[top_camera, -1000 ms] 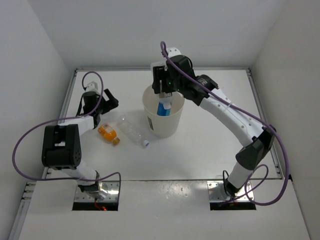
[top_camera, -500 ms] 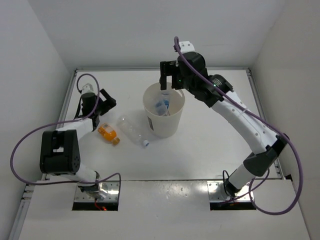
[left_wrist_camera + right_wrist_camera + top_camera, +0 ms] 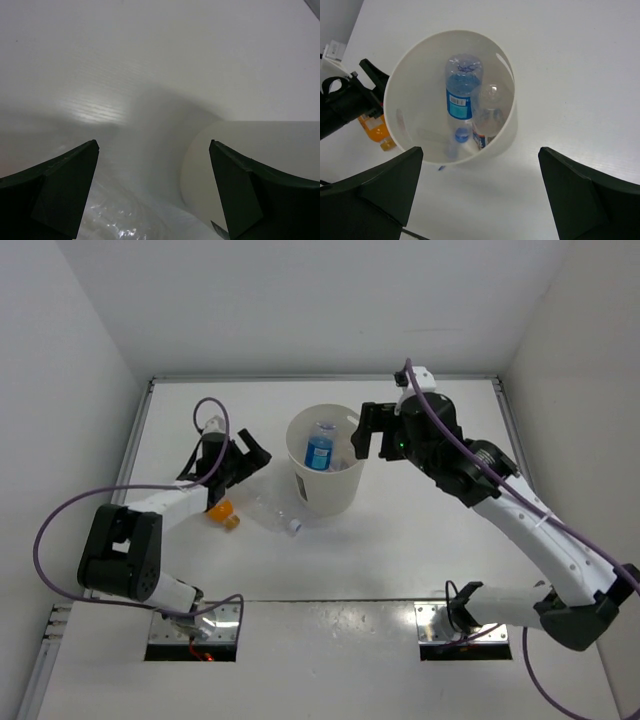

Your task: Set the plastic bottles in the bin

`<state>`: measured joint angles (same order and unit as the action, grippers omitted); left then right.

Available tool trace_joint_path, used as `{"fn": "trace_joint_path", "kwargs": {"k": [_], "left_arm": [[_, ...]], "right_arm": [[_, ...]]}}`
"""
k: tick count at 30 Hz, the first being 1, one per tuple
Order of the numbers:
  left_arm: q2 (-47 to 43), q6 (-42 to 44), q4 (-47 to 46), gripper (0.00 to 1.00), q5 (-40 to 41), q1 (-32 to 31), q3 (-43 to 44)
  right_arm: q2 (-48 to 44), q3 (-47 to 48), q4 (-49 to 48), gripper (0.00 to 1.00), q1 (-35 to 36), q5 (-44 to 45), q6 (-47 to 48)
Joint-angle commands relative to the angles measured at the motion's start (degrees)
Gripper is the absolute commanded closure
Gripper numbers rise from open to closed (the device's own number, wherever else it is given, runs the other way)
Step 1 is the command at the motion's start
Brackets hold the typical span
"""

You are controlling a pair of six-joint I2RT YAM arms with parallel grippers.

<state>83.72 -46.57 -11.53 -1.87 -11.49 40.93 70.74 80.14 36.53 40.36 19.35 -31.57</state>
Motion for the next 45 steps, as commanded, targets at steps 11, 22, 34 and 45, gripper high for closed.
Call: {"fn": "trace_joint_path", "kwargs": {"k": [11, 22, 34, 45], "left_arm": [[-4.62, -4.7, 6.51, 0.02, 15.48, -4.69, 1.07], [-1.11, -36.89, 44.54, 0.02, 32.18, -16.37, 24.36], [1.88, -67.59, 69.71, 0.04, 24.73, -19.81, 30.0], [2.41, -73.4, 73.4, 0.06, 15.85, -20.42, 24.21]], "right_arm": [[-12.2, -3.06, 8.02, 0.0, -0.02, 1.03, -2.7], [-13.08, -4.2, 8.64, 0.0, -0.02, -0.28, -2.7], [-13.26, -6.84, 9.87, 0.0, -0.02, -1.86, -2.7], [-12.73, -9.38, 10.49, 0.0, -0.02, -3.01, -2.7]]}}
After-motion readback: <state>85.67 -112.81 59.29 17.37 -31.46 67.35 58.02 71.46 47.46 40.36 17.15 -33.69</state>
